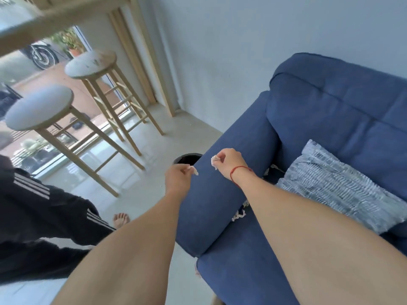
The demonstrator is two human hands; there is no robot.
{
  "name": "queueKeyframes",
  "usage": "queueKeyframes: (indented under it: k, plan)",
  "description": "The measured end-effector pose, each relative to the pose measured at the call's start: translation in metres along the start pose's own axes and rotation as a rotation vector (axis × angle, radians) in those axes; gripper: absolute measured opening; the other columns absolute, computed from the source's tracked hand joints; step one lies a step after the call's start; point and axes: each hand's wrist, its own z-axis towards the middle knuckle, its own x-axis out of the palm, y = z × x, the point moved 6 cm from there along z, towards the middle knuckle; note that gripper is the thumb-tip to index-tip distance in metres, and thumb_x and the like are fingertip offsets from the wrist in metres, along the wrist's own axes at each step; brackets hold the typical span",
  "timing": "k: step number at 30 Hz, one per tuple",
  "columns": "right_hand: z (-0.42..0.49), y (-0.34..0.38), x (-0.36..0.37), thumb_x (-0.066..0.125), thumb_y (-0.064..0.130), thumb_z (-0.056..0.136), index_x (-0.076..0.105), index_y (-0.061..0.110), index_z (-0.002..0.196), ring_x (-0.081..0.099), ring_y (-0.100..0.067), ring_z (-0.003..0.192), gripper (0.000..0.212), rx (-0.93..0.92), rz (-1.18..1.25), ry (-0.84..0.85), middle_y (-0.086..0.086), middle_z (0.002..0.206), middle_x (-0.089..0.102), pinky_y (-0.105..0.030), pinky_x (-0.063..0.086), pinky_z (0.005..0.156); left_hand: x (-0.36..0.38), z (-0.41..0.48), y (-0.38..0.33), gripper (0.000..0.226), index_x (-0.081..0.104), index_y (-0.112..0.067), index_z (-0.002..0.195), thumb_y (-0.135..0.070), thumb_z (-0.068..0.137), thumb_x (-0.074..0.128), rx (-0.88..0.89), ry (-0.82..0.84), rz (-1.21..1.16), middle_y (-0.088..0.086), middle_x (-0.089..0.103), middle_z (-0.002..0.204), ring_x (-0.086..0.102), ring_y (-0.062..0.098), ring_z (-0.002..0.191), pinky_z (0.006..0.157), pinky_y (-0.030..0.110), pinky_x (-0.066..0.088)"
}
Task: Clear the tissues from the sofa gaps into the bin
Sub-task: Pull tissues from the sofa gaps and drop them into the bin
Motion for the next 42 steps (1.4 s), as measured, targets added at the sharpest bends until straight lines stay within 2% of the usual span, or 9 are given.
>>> queueKeyframes:
  k: [4,8,11,17,24,28,33,38,42]
  plan:
    - [0.035,0.021,0.042,0.050,0.030,0.093,0.066,0.017,0.095,0.063,-0.025,0.101,0.021,-0.009,-0.085,0.114,-0.003,0.105,0.069,-0.040,0.053,0.087,-0.015,0.047,0.028,0.030,0.064,-0.018,0.056,-0.007,0.084,0.063,-0.146,-0.040,-0.043,-0.004,0.052,0.058,0.047,0.018,0.059,0.061,0.025,0.042]
    - [0.081,0.038,0.073,0.053,0.028,0.092,0.066,0.014,0.095,0.064,-0.028,0.099,0.019,-0.002,-0.102,0.106,-0.002,0.106,0.067,-0.043,0.054,0.088,-0.016,0.097,0.045,0.027,0.057,-0.022,0.061,-0.007,0.081,0.067,-0.219,-0.045,-0.069,-0.006,0.055,0.060,0.055,0.023,0.068,0.072,0.033,0.050]
    - [0.118,0.044,0.091,0.052,0.025,0.093,0.066,0.011,0.096,0.063,-0.027,0.100,0.020,0.012,-0.105,0.092,-0.001,0.104,0.067,-0.041,0.055,0.086,-0.011,0.135,0.062,0.008,0.060,-0.016,0.081,-0.013,0.082,0.068,-0.260,-0.043,-0.080,-0.006,0.060,0.070,0.061,0.021,0.078,0.075,0.033,0.051]
    - [0.187,0.039,0.120,0.054,0.023,0.092,0.063,0.015,0.093,0.064,-0.028,0.096,0.013,0.062,-0.052,0.019,-0.008,0.106,0.069,-0.040,0.056,0.084,0.007,0.206,0.091,0.012,0.065,-0.011,0.091,-0.020,0.083,0.068,-0.298,-0.042,-0.051,-0.001,0.064,0.081,0.062,0.021,0.080,0.077,0.036,0.054]
    - [0.214,0.022,0.147,0.043,-0.005,0.091,0.048,0.007,0.140,0.044,-0.031,0.136,0.051,0.148,-0.121,0.295,-0.014,0.147,0.046,-0.040,0.038,0.112,0.029,0.240,0.106,0.047,0.046,-0.003,0.139,-0.015,0.095,0.054,-0.359,0.063,0.028,0.015,0.055,0.137,0.051,0.030,0.129,0.110,0.039,0.040]
    - [0.211,0.007,0.133,0.037,-0.005,0.092,0.043,0.018,0.144,0.043,-0.029,0.136,0.057,0.174,-0.098,0.237,-0.008,0.151,0.041,-0.042,0.041,0.110,0.039,0.232,0.101,0.041,0.056,0.006,0.124,-0.019,0.092,0.050,-0.338,0.127,0.135,0.025,0.055,0.134,0.052,0.039,0.125,0.104,0.049,0.045]
    - [0.192,-0.005,0.100,0.037,0.002,0.094,0.042,0.021,0.144,0.046,-0.034,0.132,0.053,0.184,-0.099,0.167,-0.009,0.148,0.044,-0.048,0.044,0.107,0.054,0.204,0.065,0.053,0.042,-0.011,0.144,-0.033,0.096,0.048,-0.265,0.263,0.267,0.007,0.054,0.141,0.056,0.025,0.122,0.100,0.031,0.043]
    - [0.156,-0.021,0.068,0.033,0.009,0.096,0.039,0.018,0.144,0.048,-0.032,0.130,0.049,0.152,-0.145,0.159,-0.006,0.151,0.040,-0.046,0.044,0.106,0.067,0.158,0.033,0.057,0.037,-0.013,0.147,-0.035,0.096,0.046,-0.208,0.285,0.290,0.007,0.053,0.142,0.054,0.027,0.125,0.099,0.035,0.044]
    - [0.118,-0.047,0.049,0.034,0.013,0.098,0.031,0.021,0.149,0.030,-0.029,0.144,0.052,0.151,-0.160,0.162,0.002,0.160,0.024,-0.045,0.030,0.117,0.075,0.107,0.017,0.056,0.037,-0.012,0.146,-0.035,0.096,0.045,-0.163,0.284,0.317,0.006,0.053,0.140,0.056,0.028,0.121,0.095,0.035,0.047]
